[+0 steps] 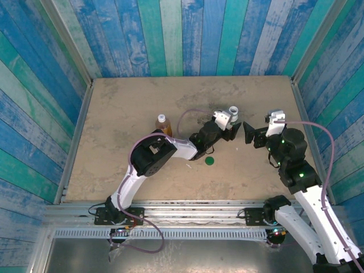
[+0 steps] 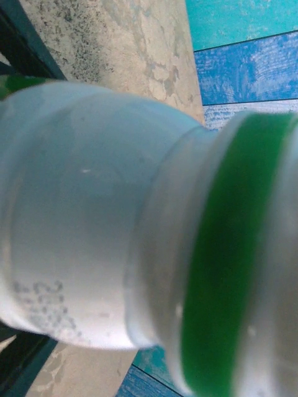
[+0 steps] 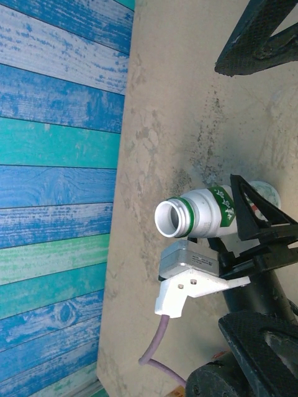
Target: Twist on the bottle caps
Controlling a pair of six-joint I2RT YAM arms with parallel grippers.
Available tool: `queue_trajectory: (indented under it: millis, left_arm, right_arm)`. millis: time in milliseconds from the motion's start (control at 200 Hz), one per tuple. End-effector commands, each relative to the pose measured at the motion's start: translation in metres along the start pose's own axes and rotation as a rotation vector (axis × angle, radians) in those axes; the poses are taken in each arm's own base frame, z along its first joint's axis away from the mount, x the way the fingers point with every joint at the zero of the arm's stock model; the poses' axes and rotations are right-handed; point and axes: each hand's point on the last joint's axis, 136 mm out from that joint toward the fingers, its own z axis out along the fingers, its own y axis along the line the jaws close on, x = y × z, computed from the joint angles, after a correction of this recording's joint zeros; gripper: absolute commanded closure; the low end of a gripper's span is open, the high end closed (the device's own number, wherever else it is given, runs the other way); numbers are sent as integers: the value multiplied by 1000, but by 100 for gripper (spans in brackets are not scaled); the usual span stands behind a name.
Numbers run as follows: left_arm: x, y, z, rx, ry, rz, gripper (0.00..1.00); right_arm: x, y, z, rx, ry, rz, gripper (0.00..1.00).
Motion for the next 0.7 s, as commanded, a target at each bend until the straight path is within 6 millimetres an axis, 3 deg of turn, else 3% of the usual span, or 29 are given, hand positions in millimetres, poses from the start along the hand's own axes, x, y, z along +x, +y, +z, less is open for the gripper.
queue_trajectory:
  millis: [0, 120, 381, 596, 696]
  left_arm:
    - [24, -2, 5, 12, 25, 17, 28]
    - [25, 0, 4, 7, 25, 20, 36]
    - [13, -4, -6, 21, 9, 36, 41]
    - [-12, -6, -37, 41, -11, 95, 40]
    - [-23, -7, -57, 55, -21, 128, 40]
  right_arm:
    - [6, -1, 1, -2, 17, -5, 0]
    - [8, 0, 3, -5, 26, -3, 0]
    - [8, 0, 5, -4, 29, 1, 0]
    - [-1, 8, 6, -50, -22, 44, 0]
    - [6, 2, 10, -18, 10, 177, 0]
